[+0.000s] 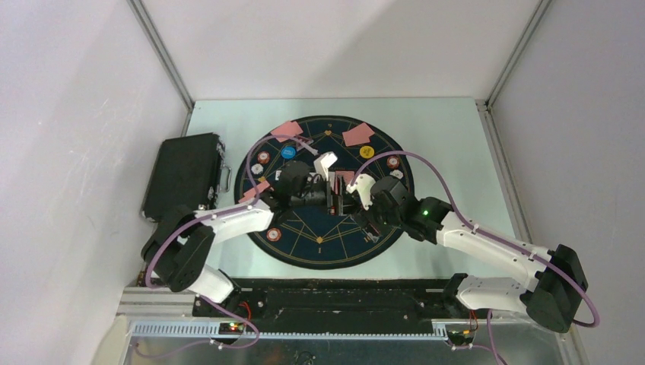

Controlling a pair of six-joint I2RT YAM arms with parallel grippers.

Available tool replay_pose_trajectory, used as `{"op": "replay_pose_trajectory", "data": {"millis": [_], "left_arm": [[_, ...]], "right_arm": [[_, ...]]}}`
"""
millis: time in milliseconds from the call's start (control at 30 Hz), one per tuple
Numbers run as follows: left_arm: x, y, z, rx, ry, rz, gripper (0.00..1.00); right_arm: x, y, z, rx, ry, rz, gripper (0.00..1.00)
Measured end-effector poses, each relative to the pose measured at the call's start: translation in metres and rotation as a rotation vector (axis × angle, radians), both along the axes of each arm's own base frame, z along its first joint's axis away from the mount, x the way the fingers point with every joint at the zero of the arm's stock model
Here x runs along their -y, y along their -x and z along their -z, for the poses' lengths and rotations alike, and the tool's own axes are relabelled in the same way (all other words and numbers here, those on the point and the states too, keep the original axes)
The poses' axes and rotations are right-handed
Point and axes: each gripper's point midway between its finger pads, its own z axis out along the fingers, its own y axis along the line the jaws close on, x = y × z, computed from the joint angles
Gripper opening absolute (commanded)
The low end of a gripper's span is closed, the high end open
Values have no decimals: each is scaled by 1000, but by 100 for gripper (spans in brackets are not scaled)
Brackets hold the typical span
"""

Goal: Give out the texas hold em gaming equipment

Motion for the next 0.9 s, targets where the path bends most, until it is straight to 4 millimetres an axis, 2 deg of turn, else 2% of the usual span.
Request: {"op": "replay_pose_trajectory", "data": {"millis": [233,433,900], "left_arm": [[16,10,17,-45,-27,62,98],[18,12,29,-75,-56,67,95],[12,5,23,-44,-77,46,87]], "right_arm": [[-1,1,0,-4,-6,-8,0],[-3,2,-1,-6,-11,-14,0],[-2,3,-6,4,-23,-14,0]]}}
